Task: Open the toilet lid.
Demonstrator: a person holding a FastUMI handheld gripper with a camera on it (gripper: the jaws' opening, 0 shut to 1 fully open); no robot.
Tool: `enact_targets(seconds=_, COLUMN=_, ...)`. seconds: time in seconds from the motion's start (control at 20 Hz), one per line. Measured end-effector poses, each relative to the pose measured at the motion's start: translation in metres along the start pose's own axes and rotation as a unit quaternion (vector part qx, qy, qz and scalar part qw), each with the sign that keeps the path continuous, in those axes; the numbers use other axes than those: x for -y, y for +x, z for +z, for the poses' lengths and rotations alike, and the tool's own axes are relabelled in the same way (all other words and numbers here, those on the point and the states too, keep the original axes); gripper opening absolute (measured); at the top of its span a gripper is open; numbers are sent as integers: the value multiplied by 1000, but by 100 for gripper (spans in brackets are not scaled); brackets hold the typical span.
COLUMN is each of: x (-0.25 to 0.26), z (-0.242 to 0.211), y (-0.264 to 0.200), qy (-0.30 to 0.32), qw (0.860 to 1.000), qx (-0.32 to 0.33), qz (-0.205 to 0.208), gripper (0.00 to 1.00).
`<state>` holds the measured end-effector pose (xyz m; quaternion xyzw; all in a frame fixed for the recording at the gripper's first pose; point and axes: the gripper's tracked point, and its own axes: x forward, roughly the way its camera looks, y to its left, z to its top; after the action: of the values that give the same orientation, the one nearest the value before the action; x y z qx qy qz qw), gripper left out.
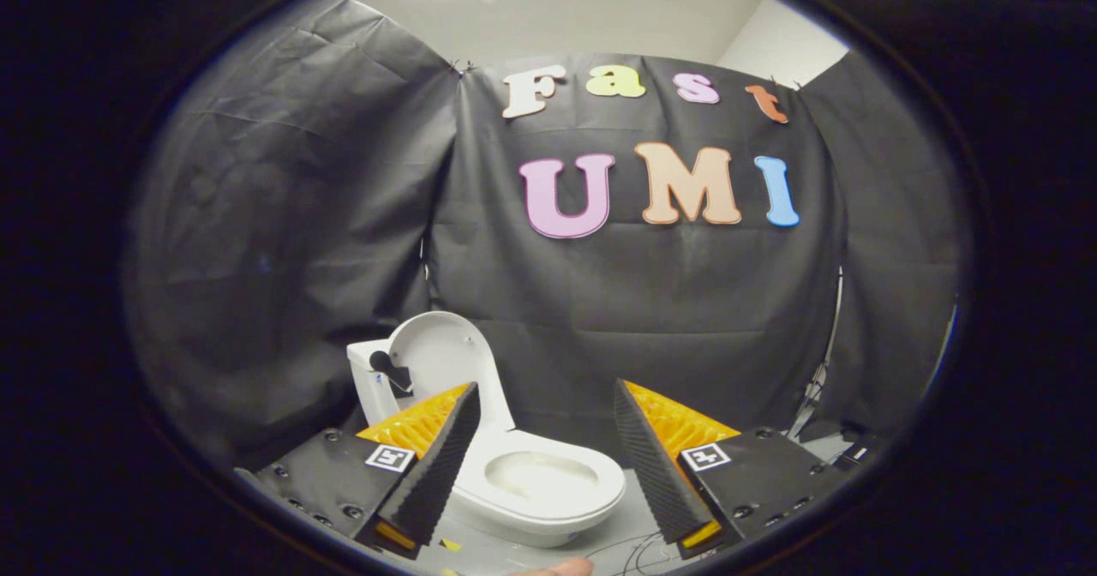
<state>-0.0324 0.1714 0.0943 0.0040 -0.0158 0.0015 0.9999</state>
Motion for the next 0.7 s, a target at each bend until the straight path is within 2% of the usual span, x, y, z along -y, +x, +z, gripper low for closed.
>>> enact_targets(seconds=0.7, x=6, z=-9, y=2, qy=14, qw=1000, qx=-6, qz=-1, gripper=97)
